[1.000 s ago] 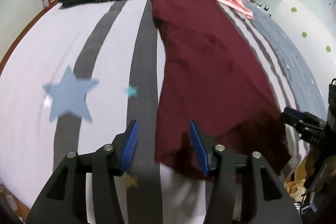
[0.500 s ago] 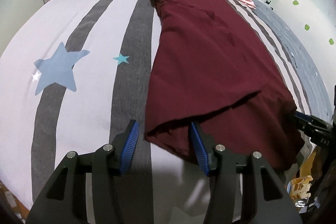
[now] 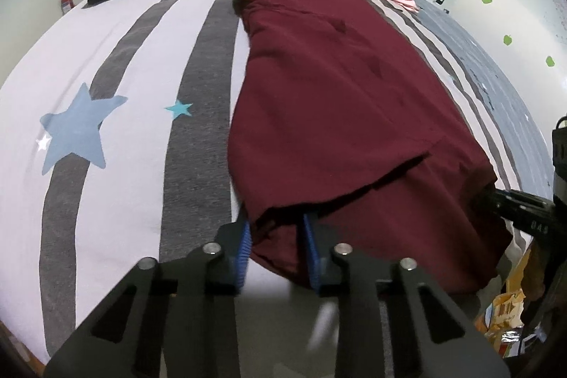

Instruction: Fold clothes

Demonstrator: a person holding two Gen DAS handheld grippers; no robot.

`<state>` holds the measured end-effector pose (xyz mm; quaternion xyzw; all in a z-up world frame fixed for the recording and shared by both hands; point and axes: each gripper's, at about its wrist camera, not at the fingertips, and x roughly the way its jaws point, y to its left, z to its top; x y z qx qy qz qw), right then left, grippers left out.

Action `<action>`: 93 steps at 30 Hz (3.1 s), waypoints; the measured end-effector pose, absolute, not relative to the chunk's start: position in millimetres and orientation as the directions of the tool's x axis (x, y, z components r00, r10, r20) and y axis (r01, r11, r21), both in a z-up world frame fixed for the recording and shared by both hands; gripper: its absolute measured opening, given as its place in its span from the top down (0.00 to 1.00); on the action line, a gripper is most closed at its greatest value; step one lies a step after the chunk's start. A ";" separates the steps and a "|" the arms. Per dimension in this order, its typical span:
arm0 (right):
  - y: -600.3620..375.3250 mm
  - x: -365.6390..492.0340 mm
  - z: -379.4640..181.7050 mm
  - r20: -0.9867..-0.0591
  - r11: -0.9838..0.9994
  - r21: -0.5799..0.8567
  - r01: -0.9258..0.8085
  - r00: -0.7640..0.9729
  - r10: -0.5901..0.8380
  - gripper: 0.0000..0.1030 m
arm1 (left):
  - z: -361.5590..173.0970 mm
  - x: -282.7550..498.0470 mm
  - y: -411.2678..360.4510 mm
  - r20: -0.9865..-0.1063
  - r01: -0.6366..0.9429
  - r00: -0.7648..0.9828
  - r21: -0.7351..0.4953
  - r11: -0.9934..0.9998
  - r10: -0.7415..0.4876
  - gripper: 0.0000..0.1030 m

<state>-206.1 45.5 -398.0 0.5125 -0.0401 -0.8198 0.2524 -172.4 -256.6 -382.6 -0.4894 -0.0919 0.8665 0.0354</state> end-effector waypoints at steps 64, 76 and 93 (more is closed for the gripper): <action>-23.2 -693.3 -369.4 -0.820 -0.885 0.415 0.211 -0.335 -0.464 0.94 | -365.5 -661.8 -327.4 -0.852 -0.055 -0.473 -0.223 -0.973 0.222 0.94; 14.7 -653.4 -335.3 -0.795 -0.911 0.344 0.229 -0.445 -0.412 0.55 | -314.4 -603.3 -330.0 -0.783 -0.063 -0.590 -0.198 -0.978 0.197 0.33; -43.6 -570.5 -378.1 -0.840 -0.890 0.265 0.371 -0.364 -0.402 0.78 | -358.8 -573.8 -274.4 -0.846 -0.126 -0.485 -0.181 -0.975 0.219 0.85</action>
